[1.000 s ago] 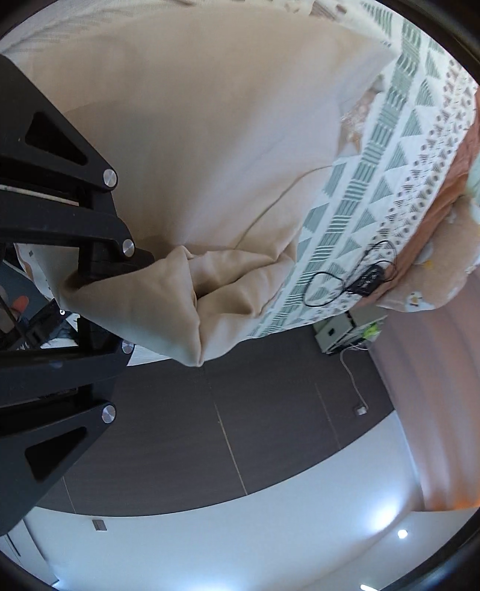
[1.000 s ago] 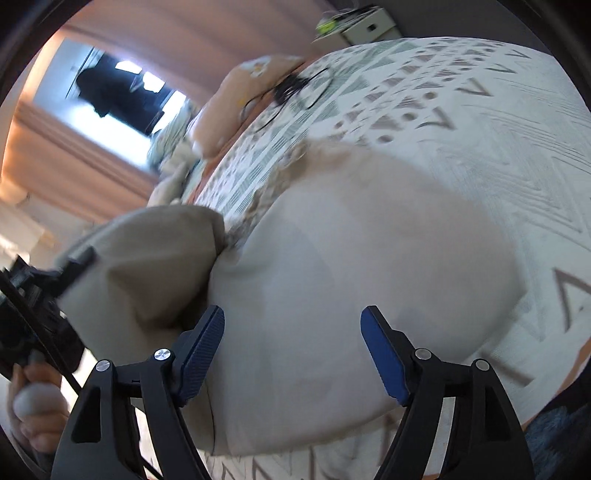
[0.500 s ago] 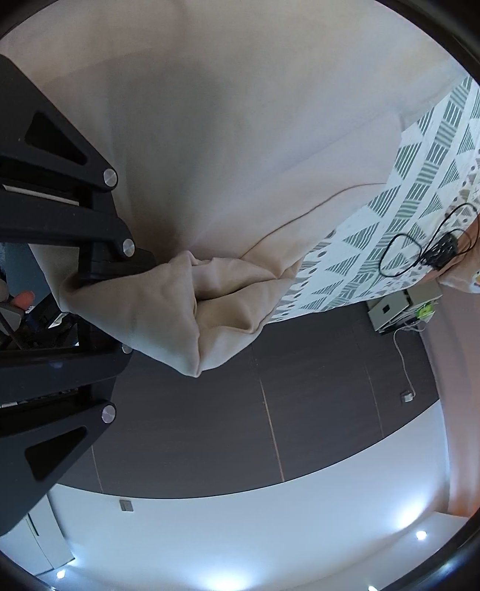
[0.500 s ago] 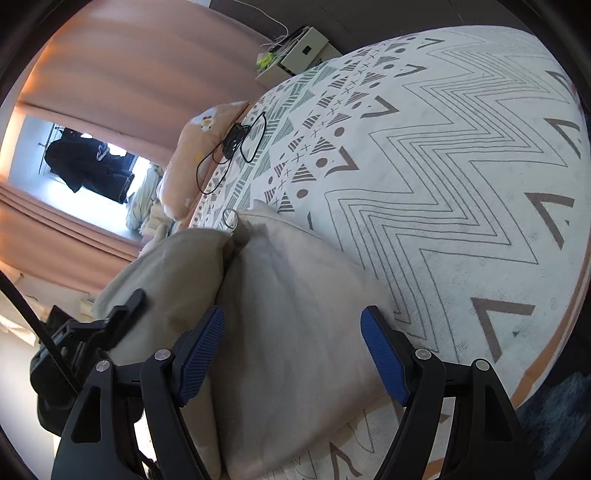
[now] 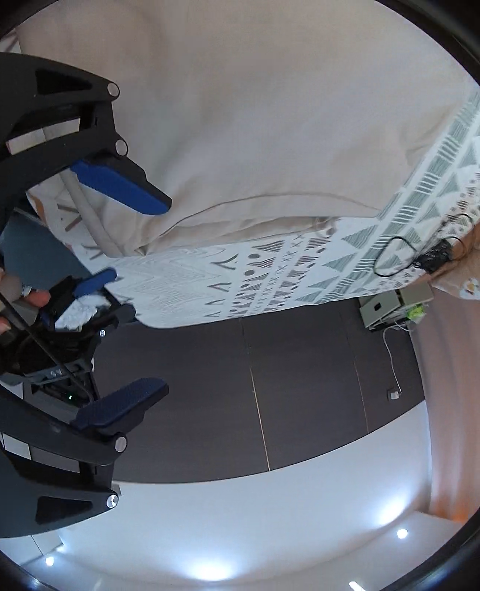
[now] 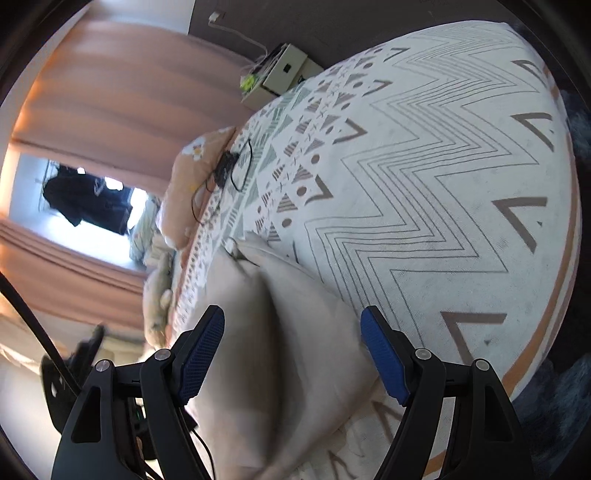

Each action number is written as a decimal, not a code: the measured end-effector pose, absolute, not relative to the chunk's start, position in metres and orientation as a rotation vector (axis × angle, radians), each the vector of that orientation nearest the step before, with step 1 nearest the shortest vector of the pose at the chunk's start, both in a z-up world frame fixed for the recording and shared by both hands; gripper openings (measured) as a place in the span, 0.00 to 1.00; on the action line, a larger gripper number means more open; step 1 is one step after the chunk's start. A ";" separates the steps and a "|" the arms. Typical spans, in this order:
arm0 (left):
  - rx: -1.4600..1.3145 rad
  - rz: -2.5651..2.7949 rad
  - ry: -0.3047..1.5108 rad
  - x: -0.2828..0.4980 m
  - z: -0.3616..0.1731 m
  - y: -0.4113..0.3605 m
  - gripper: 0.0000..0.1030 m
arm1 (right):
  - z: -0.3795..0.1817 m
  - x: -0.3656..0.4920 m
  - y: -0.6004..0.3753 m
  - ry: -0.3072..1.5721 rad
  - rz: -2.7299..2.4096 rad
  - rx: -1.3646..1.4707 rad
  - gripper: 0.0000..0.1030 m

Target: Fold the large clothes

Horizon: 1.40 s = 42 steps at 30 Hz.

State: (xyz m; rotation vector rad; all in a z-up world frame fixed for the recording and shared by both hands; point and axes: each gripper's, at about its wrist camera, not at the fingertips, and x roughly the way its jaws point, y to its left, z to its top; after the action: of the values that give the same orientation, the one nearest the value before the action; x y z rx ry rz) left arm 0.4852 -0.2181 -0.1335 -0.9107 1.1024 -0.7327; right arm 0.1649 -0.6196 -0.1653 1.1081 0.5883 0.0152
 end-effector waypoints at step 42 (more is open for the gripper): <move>-0.749 -0.352 1.021 0.440 -0.219 -0.039 0.56 | -0.188 0.213 -0.557 0.725 0.037 0.862 0.36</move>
State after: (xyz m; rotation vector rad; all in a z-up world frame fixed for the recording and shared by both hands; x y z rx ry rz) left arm 0.4400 -0.0394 -0.2188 -0.7493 1.0206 -0.3518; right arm 0.2131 -0.5574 -0.1881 0.8621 0.7248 0.0366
